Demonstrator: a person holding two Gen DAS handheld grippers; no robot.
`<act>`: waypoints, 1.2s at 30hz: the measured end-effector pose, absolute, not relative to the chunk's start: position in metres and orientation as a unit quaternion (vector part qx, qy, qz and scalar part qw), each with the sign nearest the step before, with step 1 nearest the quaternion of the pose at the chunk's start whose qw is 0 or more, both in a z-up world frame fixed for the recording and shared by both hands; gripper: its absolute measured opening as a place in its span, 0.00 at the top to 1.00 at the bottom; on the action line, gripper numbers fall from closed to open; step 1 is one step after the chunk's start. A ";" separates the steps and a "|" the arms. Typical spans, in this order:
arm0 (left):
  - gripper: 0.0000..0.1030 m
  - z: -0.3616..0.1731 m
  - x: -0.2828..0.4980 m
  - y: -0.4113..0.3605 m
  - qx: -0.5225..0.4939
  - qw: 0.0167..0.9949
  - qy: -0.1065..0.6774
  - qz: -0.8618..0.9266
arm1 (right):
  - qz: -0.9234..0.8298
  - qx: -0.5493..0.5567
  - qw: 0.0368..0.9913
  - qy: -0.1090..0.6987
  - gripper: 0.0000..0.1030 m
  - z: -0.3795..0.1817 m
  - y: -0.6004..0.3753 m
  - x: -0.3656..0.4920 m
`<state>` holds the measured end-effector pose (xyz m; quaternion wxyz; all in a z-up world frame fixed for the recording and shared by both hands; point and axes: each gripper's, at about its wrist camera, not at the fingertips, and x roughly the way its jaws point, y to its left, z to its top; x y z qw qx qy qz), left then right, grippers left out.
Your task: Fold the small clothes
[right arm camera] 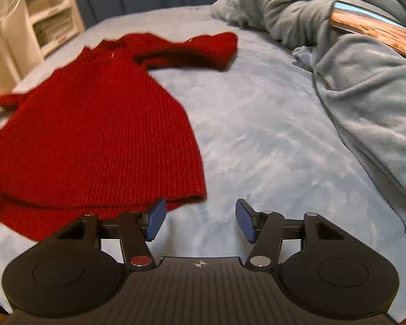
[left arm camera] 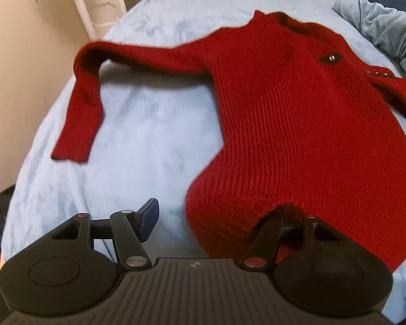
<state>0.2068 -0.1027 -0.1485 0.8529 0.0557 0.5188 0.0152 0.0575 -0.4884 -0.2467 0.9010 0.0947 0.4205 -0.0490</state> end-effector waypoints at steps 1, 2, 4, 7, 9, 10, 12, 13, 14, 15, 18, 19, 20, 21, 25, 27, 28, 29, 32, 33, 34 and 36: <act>0.35 -0.147 0.209 -0.103 0.057 0.854 0.517 0.016 | -0.046 0.085 0.900 0.426 0.39 -0.249 -0.486 0.060; 0.35 -0.147 0.211 -0.103 0.056 0.855 0.516 0.017 | -0.043 0.074 0.896 0.435 0.38 -0.252 -0.483 0.063; 0.34 -0.146 0.214 -0.104 0.052 0.855 0.516 0.018 | -0.039 0.051 0.894 0.444 0.38 -0.258 -0.479 0.071; 0.34 -0.149 0.213 -0.101 0.053 0.854 0.517 0.017 | -0.036 0.031 0.895 0.444 0.38 -0.263 -0.474 0.080; 0.34 -0.152 0.210 -0.102 0.060 0.854 0.517 0.016 | -0.033 0.029 0.894 0.445 0.38 -0.268 -0.473 0.087; 0.33 -0.154 0.208 -0.101 0.063 0.853 0.518 0.016 | -0.033 0.027 0.895 0.445 0.38 -0.270 -0.472 0.091; 0.32 -0.160 0.203 -0.100 0.069 0.850 0.522 0.015 | -0.039 0.036 0.902 0.428 0.38 -0.272 -0.472 0.097; 0.32 -0.165 0.201 -0.100 0.074 0.848 0.525 0.014 | -0.045 0.051 0.905 0.419 0.38 -0.271 -0.474 0.099; 0.32 -0.169 0.199 -0.099 0.082 0.845 0.528 0.013 | -0.053 0.078 0.907 0.410 0.38 -0.269 -0.477 0.101; 0.32 -0.174 0.197 -0.100 0.088 0.842 0.533 0.013 | -0.061 0.113 0.909 0.397 0.38 -0.267 -0.482 0.103; 0.28 -0.188 0.188 -0.103 0.110 0.835 0.539 0.011 | -0.092 0.180 0.908 0.367 0.37 -0.267 -0.491 0.108; 0.25 -0.194 0.184 -0.105 0.123 0.833 0.539 0.010 | -0.100 0.175 0.907 0.370 0.37 -0.270 -0.488 0.112; 0.25 -0.199 0.181 -0.109 0.134 0.833 0.537 0.009 | -0.099 0.160 0.907 0.377 0.37 -0.274 -0.482 0.118; 0.24 -0.203 0.177 -0.112 0.144 0.831 0.537 0.004 | -0.096 0.145 0.907 0.383 0.37 -0.279 -0.475 0.122; 0.24 -0.213 0.165 -0.125 0.172 0.832 0.527 -0.020 | -0.081 0.098 0.922 0.366 0.89 -0.284 -0.453 0.130; 0.22 -0.214 0.166 -0.126 0.174 0.833 0.525 -0.018 | -0.092 0.131 0.921 0.356 0.90 -0.266 -0.458 0.130; 0.18 -0.214 0.168 -0.124 0.171 0.832 0.527 -0.016 | -0.103 0.155 0.924 0.335 0.93 -0.250 -0.466 0.125; 0.15 -0.214 0.170 -0.123 0.171 0.832 0.527 -0.012 | -0.120 0.172 0.925 0.316 0.94 -0.237 -0.475 0.120; 0.04 -0.216 0.173 -0.120 0.169 0.836 0.522 0.002 | -0.200 0.241 0.908 0.278 0.94 -0.202 -0.526 0.099; 0.00 -0.217 0.173 -0.121 0.167 0.836 0.522 0.000 | -0.206 0.258 0.902 0.278 0.94 -0.199 -0.540 0.097; 0.00 -0.217 0.172 -0.123 0.170 0.837 0.520 0.003 | -0.218 0.253 0.901 0.278 0.94 -0.195 -0.548 0.096; 0.00 -0.217 0.169 -0.128 0.172 0.837 0.520 -0.002 | -0.230 0.230 0.902 0.284 0.95 -0.190 -0.555 0.099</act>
